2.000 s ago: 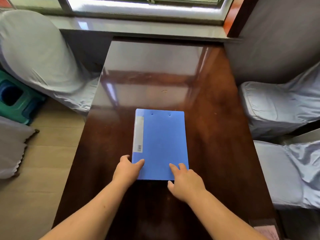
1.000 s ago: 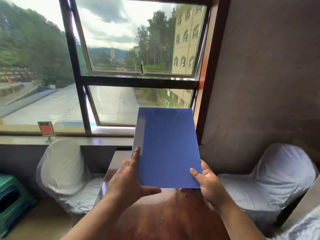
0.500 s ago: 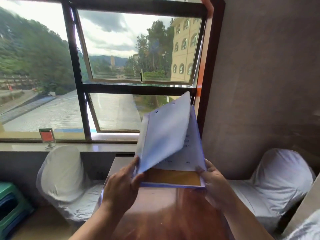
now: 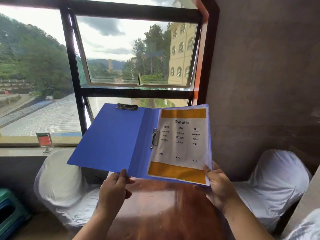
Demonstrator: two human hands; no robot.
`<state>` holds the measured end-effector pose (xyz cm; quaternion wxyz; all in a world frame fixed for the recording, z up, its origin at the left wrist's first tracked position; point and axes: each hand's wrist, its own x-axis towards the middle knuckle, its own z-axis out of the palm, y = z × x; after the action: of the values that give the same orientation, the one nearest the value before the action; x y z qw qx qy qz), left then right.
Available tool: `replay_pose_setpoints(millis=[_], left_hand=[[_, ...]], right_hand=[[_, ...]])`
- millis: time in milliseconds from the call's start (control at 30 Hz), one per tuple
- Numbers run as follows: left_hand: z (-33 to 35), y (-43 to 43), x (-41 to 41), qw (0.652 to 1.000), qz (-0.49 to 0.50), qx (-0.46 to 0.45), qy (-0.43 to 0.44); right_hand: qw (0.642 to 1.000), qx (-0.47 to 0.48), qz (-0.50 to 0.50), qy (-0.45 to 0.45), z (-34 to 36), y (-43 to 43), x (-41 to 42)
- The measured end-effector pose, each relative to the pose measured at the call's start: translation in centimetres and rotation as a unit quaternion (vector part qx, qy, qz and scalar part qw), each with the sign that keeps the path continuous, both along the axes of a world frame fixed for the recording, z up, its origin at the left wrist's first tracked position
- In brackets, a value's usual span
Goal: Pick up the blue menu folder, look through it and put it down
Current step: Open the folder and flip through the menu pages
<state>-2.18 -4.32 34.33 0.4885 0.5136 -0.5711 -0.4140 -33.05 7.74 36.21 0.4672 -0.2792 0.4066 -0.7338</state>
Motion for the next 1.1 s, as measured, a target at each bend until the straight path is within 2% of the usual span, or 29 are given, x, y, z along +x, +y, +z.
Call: replay_pose_setpoints(millis=[33,100,167,233,333,400,500,633,733,1100], left_hand=[[0.0,0.2,0.1,1.000,0.011,-0.013,-0.025],[0.2,0.8,0.2,0.984,0.067,-0.091,-0.140],[1.2,1.9,-0.6,0.949,0.094,-0.215,-0.209],[2.4,3.0,-2.3,0.909,0.056,-0.330,-0.247],[4.0,4.3,-5.2,0.861,-0.002,-0.368,-0.351],[4.6,4.7,-6.5,0.855,-0.022,-0.341,-0.389],[4.7,4.5,-7.1,0.860,-0.027,-0.327,-0.391],[3.7,4.1,-7.4,0.851,-0.009,-0.401,-0.338],[3.3,4.1,-7.7,0.852,-0.017,-0.415,-0.318],[3.7,4.9,-8.2,0.845,-0.034,-0.423,-0.326]], right_hand=[[1.000,-0.005,-0.003,-0.006,0.1,0.1,0.2],[1.000,-0.018,-0.006,-0.021,0.1,0.3,0.8],[0.999,-0.023,-0.002,-0.035,-0.1,0.3,1.5],[0.999,-0.009,0.000,-0.045,-0.4,0.1,2.4],[0.999,0.003,0.005,-0.046,-1.0,-0.4,3.8],[0.999,-0.005,0.014,-0.039,-1.2,-0.6,4.6],[0.999,-0.023,0.027,-0.038,-1.1,-0.3,5.1],[0.997,-0.020,0.045,-0.054,-1.3,0.7,4.9],[0.997,-0.022,0.045,-0.060,-1.1,1.0,4.8],[0.997,-0.024,0.041,-0.062,-0.9,1.3,4.8]])
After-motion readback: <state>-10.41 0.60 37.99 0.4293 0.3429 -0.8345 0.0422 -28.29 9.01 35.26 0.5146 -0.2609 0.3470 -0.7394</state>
